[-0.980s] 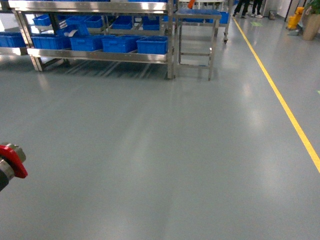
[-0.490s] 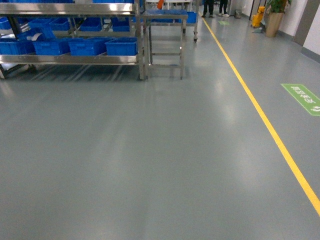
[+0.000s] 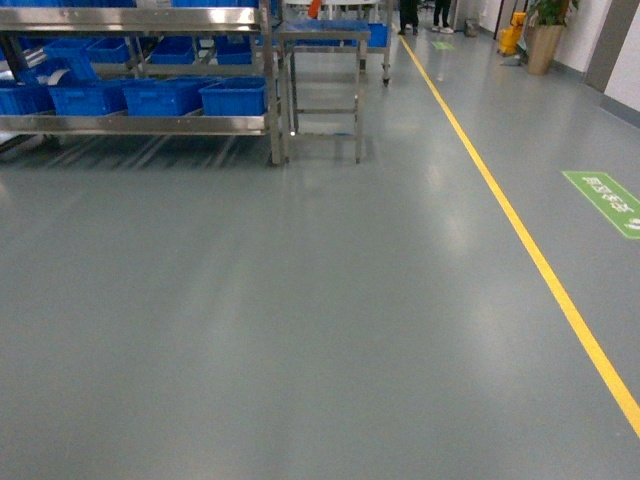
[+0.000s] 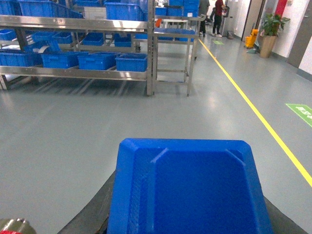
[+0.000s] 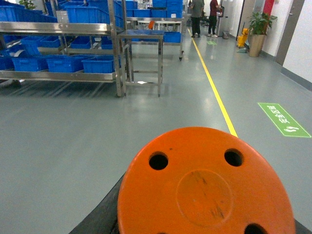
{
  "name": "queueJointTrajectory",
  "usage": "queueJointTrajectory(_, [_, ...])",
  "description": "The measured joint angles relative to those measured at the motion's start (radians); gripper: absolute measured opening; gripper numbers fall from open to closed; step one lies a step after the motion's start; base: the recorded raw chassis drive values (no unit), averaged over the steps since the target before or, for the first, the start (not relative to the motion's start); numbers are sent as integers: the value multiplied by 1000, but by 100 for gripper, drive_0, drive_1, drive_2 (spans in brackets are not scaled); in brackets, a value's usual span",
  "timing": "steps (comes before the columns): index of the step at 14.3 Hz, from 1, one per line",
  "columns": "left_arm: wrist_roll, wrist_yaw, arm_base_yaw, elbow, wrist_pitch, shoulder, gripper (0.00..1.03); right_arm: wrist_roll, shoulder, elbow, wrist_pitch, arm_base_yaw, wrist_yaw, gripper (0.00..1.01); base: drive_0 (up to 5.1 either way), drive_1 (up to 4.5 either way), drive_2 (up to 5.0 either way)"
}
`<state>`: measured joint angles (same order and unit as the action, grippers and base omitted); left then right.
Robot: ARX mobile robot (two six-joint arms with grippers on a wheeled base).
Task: Sort blue parts and orange caps into right shelf containers
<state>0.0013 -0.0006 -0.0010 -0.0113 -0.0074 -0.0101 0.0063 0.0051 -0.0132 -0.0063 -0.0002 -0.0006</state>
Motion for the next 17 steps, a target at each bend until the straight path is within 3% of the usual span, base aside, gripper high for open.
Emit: queueJointTrajectory(17, [0, 0, 0, 0, 5, 0, 41, 0, 0, 0, 0, 0, 0, 43, 15, 432, -401])
